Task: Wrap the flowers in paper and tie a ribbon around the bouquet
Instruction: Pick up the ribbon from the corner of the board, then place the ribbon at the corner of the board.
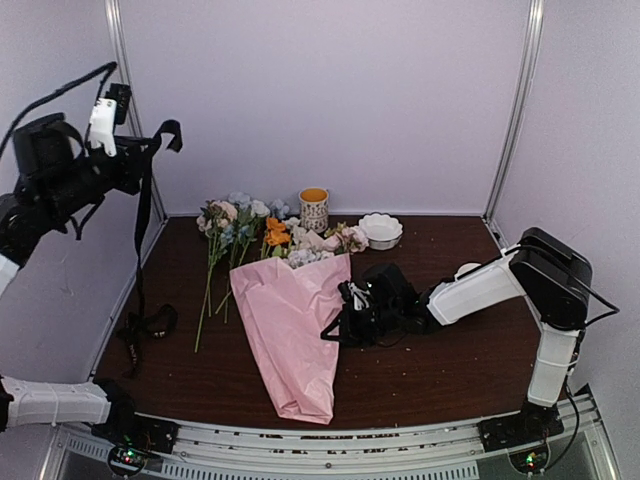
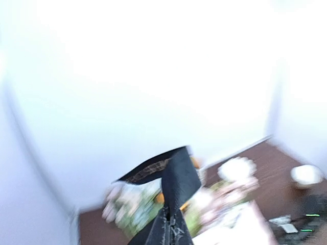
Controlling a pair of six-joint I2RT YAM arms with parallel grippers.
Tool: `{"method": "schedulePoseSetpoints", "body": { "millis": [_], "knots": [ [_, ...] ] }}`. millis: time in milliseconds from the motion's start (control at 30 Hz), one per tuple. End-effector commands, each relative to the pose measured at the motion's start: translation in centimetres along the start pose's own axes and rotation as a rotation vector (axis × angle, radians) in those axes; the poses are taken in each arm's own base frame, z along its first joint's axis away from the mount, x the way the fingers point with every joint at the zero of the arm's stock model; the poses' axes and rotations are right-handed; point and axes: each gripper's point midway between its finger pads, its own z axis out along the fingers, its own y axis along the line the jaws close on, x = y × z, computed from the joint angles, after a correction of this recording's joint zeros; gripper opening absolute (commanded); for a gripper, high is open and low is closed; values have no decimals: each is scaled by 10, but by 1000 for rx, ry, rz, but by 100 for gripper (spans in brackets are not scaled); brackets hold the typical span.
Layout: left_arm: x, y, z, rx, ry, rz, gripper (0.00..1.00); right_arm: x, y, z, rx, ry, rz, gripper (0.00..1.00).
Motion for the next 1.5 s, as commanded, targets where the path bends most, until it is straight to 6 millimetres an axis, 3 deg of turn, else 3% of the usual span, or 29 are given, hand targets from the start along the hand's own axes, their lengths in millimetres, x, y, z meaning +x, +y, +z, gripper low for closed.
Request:
{"method": "schedulePoseSetpoints", "body": {
  "millis": [0, 67, 200, 300, 567, 700, 833, 867, 900, 933, 1000, 1067, 1200, 1300, 1400, 1433, 1467],
  "knots": [
    [-44, -99, -80, 516, -249, 187, 0, -9, 14, -5, -28, -33, -41, 0],
    [-28, -134, -100, 712, -243, 187, 0, -9, 14, -5, -28, -32, -41, 0],
    [44, -186, -112, 981, -44, 153, 0, -12, 21, -8, -33, -31, -52, 0],
    [97, -224, -135, 1191, 91, 178, 0, -14, 26, -11, -30, -28, -67, 0],
    [204, -327, -132, 1381, 441, 499, 0, -23, 33, -15, 0, -9, -106, 0],
    [226, -380, -127, 1503, 503, 583, 0, -33, 37, -21, 7, -25, -116, 0],
    [224, -414, -121, 1562, 465, 609, 0, -39, 43, -24, 0, -33, -127, 0],
    [224, -422, -121, 1570, 453, 622, 4, -40, 45, -26, 0, -36, -130, 0],
    [226, -427, -120, 1568, 449, 635, 17, -41, 46, -26, 2, -36, -135, 0],
    [226, -431, -115, 1542, 446, 654, 38, -41, 46, -27, 3, -35, -135, 0],
    [227, -430, -105, 1477, 449, 654, 62, -40, 46, -27, 4, -35, -134, 0],
    [220, -420, -84, 1330, 419, 631, 76, -40, 45, -28, 4, -36, -134, 0],
    [192, -372, -34, 1016, 386, 387, 87, -40, 44, -28, 4, -40, -133, 0],
    [190, -305, 9, 773, 503, 43, 86, -39, 43, -26, -1, -43, -127, 0],
    [226, -228, 42, 496, 608, -293, 86, -38, 41, -24, 0, -42, -123, 0],
    [261, -201, 47, 391, 664, -370, 87, -39, 41, -24, 1, -45, -121, 0],
    [282, -180, 50, 308, 693, -452, 89, -38, 41, -23, 0, -45, -121, 0]
  ]
}}
